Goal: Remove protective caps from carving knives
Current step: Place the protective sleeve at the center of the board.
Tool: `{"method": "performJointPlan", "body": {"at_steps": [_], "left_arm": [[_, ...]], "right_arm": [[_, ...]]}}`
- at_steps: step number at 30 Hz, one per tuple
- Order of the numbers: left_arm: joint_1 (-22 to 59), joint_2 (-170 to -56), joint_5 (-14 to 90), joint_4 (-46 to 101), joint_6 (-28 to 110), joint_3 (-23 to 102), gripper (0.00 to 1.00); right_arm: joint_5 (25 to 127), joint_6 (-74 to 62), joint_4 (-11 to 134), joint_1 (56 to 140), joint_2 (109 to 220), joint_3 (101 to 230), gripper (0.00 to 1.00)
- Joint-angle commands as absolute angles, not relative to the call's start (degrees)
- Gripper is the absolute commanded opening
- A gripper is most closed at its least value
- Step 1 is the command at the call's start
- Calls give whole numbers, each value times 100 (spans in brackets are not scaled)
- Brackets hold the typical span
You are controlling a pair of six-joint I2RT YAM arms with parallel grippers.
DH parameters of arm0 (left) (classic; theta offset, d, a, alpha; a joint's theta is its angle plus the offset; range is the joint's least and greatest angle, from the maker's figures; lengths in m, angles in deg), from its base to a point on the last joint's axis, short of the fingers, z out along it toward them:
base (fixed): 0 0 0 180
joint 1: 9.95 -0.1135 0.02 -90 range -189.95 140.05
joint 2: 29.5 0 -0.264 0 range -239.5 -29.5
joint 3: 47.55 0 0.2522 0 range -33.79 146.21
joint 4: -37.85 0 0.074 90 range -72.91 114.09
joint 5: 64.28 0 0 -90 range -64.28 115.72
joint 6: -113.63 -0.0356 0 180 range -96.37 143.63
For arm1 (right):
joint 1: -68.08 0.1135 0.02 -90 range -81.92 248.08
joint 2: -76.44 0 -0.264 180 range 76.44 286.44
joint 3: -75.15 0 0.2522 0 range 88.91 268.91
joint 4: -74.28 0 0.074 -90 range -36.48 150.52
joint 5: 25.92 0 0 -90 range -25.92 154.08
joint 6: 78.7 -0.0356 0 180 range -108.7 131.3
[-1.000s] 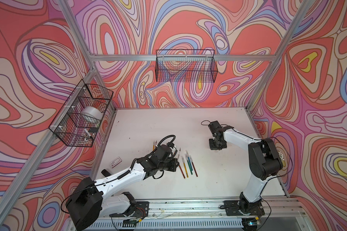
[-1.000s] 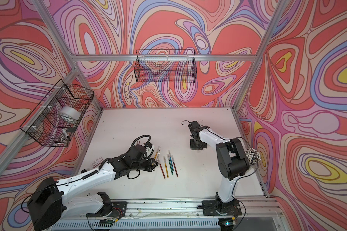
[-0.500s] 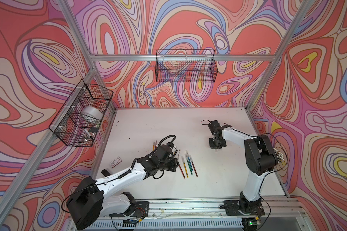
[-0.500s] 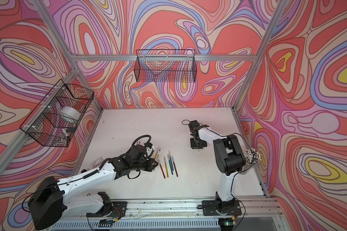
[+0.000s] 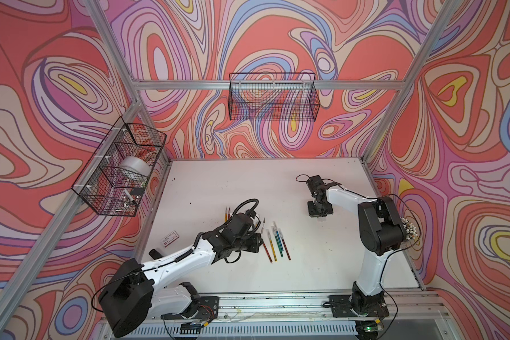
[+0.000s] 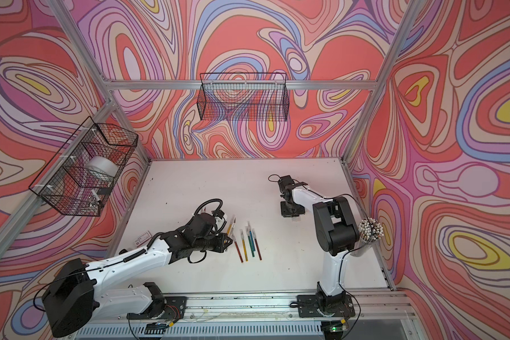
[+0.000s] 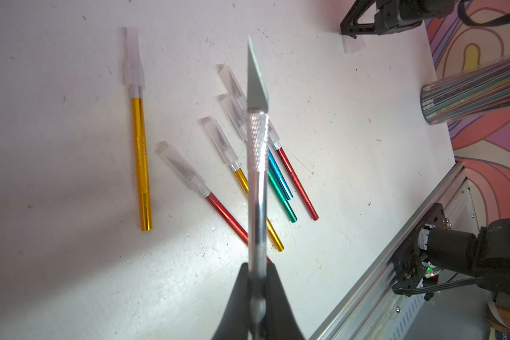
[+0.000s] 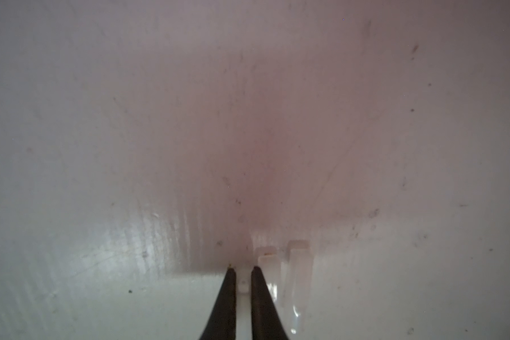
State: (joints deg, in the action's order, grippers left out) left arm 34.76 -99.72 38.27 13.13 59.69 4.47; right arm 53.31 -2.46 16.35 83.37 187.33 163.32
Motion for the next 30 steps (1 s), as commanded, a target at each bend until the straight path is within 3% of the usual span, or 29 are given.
{"method": "performJointPlan", "body": {"at_steps": [1, 14, 24, 30], "left_arm": [[3487, -9981, 3733, 1211, 5976, 462, 3], [3488, -10008, 3658, 1141, 5978, 537, 2], [3478, -10157, 3209, 200, 5845, 1121, 1], [3368, -10422, 2957, -254, 5729, 1433, 0]], "right_arm": [[5273, -210, 1688, 8293, 18852, 16419, 15], [5287, -205, 1662, 8293, 18567, 16362, 18], [5513, -327, 1758, 8294, 17874, 16004, 18], [5975, -457, 2099, 8293, 17137, 15535, 26]]}}
